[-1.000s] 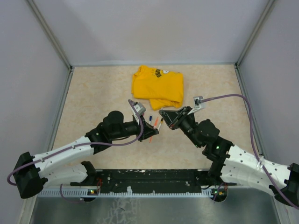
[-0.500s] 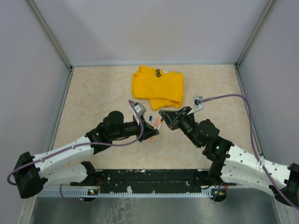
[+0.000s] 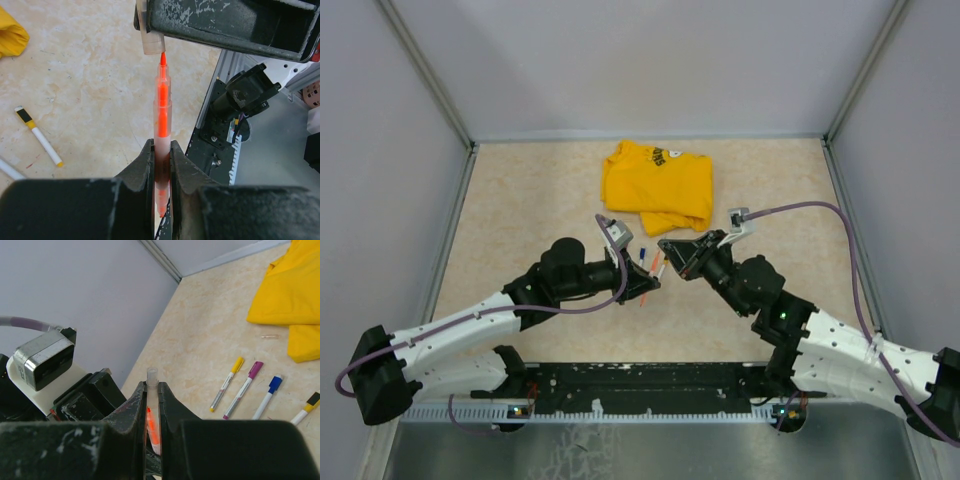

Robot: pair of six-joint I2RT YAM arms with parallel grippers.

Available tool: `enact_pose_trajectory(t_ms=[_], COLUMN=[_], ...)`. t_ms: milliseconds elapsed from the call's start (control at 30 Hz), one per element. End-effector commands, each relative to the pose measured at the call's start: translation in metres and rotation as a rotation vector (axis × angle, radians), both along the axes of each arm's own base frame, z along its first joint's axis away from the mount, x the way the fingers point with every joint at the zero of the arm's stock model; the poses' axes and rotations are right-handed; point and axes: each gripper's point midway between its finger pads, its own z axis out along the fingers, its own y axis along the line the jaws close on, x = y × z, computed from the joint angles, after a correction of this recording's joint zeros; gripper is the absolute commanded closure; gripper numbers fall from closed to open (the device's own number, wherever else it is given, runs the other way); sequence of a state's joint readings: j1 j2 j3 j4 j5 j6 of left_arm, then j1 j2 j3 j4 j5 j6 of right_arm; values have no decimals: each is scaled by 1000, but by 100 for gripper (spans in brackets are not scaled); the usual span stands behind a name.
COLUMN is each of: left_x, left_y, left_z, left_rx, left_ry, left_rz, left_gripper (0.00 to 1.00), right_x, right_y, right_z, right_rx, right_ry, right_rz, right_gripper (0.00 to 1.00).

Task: Insert the pens into the pen caps
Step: Insert the pen cap onto the pen.

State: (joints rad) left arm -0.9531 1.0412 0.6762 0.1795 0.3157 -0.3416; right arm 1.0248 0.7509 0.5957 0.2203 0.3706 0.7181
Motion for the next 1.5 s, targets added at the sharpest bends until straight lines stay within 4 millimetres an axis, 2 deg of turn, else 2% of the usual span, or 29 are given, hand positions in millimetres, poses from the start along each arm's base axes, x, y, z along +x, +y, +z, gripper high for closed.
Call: enact_pose_trajectory(t_ms=[0, 1067, 1467], left_x=[-1, 3, 2], left_y=[-3, -4, -6], left_z=[26, 23, 23], left_rx=[-62, -53, -52], left_ry=[-56, -45, -43], left_rz=[-15, 5, -4], left_gripper=[100, 100, 100], right_x=[2, -9, -1], right_y=[0, 0, -4], right_z=[9, -8, 18], right_rx=[31, -10, 43], right_ry=[-20, -20, -62], right_rz=[-2, 53, -1], right_gripper=[100, 100, 100])
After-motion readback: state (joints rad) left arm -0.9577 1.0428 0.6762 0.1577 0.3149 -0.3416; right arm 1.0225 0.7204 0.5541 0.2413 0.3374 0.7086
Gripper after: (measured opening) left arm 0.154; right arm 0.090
